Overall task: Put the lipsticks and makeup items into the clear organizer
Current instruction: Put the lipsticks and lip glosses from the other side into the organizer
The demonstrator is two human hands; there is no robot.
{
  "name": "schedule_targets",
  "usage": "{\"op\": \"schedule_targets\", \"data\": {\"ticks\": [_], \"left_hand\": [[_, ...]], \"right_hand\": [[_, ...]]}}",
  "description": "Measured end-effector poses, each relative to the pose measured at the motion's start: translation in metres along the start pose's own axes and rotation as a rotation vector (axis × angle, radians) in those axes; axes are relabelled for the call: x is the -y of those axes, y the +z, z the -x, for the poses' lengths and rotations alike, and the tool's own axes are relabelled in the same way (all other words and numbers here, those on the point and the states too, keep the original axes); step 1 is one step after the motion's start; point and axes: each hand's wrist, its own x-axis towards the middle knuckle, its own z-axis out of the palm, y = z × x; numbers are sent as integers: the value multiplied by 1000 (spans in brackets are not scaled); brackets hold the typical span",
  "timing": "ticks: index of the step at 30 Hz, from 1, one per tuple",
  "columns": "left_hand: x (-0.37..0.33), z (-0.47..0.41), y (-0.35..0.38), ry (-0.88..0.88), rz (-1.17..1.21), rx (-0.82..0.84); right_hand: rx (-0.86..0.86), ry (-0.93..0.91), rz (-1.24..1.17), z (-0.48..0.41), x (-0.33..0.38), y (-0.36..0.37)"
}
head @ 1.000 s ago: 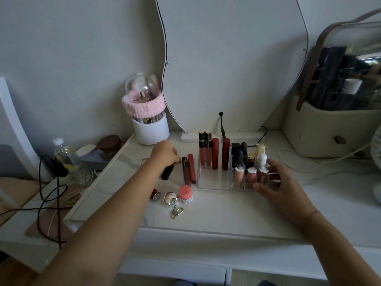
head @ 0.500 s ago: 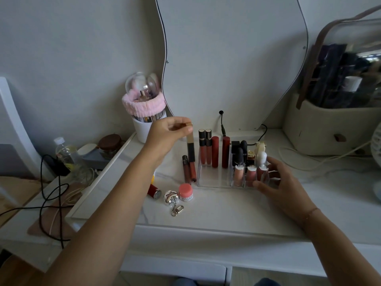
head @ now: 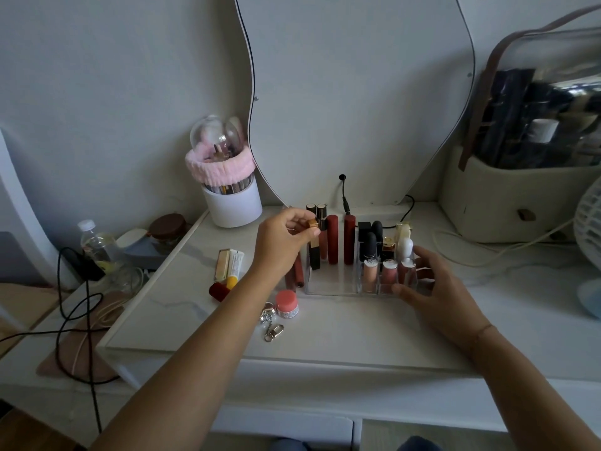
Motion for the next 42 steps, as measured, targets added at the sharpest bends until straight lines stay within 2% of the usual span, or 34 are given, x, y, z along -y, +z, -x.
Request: {"op": "schedule_targets", "data": {"ticks": [20, 26, 28, 32, 34, 42], "left_hand": [[9, -1, -7, -33, 10, 29], [25, -12, -28, -73, -30, -113], [35, -17, -31, -130, -163, -68], [55, -21, -26, -339, -365, 197], [59, -22, -23, -384, -399, 268], [62, -30, -24, -486, -314, 248]], "right_hand": [[-4, -17, 11, 0, -3, 1], [-5, -22, 17, -1, -5, 1], [-11, -25, 17, -2, -6, 1], [-9, -16, 18, -2, -5, 2], [-4, -15, 19, -2, -5, 2], [-2, -21, 27, -2, -5, 1]]}}
